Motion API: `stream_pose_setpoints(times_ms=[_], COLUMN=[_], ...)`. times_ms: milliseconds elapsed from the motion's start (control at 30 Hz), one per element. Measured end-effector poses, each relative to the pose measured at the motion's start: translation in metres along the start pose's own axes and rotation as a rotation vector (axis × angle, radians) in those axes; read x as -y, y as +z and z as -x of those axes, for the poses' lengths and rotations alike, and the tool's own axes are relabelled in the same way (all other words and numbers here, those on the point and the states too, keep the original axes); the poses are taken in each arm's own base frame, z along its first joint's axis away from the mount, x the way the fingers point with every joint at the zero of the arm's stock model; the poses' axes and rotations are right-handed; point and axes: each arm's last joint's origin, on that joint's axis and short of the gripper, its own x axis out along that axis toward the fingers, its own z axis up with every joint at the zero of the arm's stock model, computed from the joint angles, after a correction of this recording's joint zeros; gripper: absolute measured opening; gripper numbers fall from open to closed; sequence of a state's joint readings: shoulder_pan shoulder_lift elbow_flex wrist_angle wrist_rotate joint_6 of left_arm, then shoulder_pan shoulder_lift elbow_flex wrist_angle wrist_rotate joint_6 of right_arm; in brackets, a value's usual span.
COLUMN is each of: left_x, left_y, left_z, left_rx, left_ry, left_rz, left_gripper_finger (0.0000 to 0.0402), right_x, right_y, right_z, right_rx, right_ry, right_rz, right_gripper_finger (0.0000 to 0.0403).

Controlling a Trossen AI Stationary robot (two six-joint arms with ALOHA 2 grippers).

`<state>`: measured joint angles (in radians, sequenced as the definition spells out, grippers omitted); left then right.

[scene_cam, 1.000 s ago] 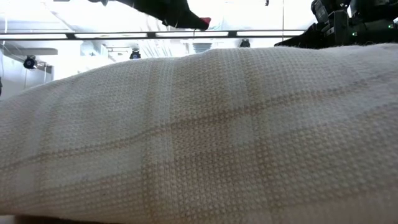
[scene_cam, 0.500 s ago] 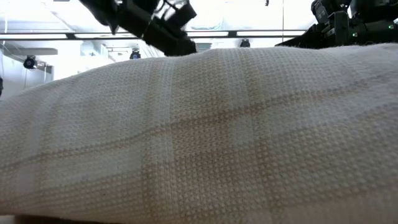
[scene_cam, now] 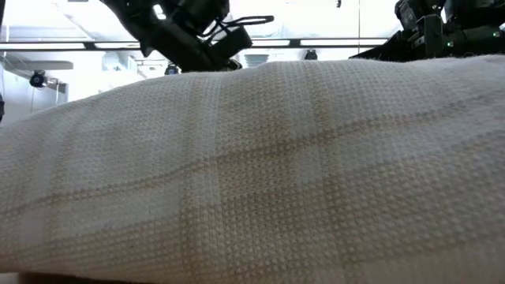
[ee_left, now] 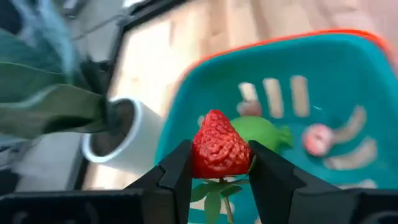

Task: Build produce basket
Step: Put the red strawberry into the blue basket, then put the black cherry into the blue basket

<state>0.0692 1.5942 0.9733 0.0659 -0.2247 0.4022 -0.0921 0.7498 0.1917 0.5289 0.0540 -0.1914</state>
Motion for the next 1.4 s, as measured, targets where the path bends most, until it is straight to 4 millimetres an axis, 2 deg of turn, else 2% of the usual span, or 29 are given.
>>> stream_pose_setpoints(times_ms=[167,433,700,1000,1167,1300,1400], left_x=[0.002,-0.001,-0.007,-0.009,-0.012,-0.013,-0.01], left_y=[-0.008,-0.01,-0.01,-0.007,0.009,0.017,0.013], left_z=[0.001,0.002,0.004,0.009,0.04,0.08,0.11], left_rx=[-0.069,-0.095,-0.103,-0.121,-0.114,-0.193,-0.266], left_ry=[-0.051,-0.051,-0.028,0.045,0.025,0.047,0.056], left_rz=[-0.01,-0.01,-0.001,-0.008,-0.014,0.035,0.113], left_gripper_finger=[0.0108,0.011,0.0179,0.0191,0.0191,0.0191,0.0191], right_x=[0.0,0.0,0.0,0.0,0.0,0.0,0.0], right_y=[0.0,0.0,0.0,0.0,0.0,0.0,0.0], right_z=[0.0,0.0,0.0,0.0,0.0,0.0,0.0], right_rx=[0.001,0.0,0.0,0.0,0.0,-0.001,-0.002], right_ry=[0.0,0.0,0.0,0.0,0.0,0.0,0.0], right_rz=[0.0,0.0,0.0,0.0,0.0,0.0,0.0], right_gripper_finger=[0.0009,0.0009,0.0009,0.0009,0.0009,0.0009,0.0009])
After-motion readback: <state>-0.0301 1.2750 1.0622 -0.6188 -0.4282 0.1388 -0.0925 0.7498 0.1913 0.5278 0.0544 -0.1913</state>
